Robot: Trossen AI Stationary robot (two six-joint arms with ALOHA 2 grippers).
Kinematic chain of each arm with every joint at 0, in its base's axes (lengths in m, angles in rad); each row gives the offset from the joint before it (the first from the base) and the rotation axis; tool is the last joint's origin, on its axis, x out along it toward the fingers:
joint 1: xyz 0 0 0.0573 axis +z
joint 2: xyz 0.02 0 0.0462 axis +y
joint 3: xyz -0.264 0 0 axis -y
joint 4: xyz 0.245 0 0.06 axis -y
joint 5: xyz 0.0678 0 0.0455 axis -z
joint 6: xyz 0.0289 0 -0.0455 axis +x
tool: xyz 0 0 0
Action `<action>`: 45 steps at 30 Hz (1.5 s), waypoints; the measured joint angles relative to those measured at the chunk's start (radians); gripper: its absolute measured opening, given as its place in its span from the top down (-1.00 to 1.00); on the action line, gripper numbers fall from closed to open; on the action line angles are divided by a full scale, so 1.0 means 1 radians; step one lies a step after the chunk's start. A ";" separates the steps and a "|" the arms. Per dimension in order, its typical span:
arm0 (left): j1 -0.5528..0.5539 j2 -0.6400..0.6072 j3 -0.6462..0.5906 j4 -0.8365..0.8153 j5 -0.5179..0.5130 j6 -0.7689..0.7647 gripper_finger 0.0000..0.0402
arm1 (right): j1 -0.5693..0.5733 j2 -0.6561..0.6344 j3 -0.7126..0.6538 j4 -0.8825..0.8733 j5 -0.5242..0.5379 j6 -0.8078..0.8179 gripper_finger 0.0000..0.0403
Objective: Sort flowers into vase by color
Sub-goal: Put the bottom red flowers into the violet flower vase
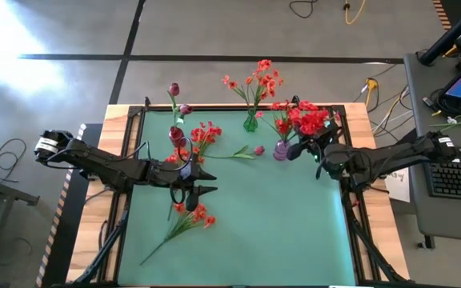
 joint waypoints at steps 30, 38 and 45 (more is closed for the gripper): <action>0.000 0.000 0.000 0.000 0.000 0.000 0.21 | -0.013 0.188 0.000 0.000 0.000 0.035 0.94; 0.000 0.000 0.000 0.000 0.000 0.000 0.21 | -0.013 0.252 0.000 -0.009 0.009 0.002 0.94; 0.000 0.000 0.000 -0.001 0.000 0.000 0.21 | -0.013 0.266 -0.001 -0.011 0.010 0.026 0.94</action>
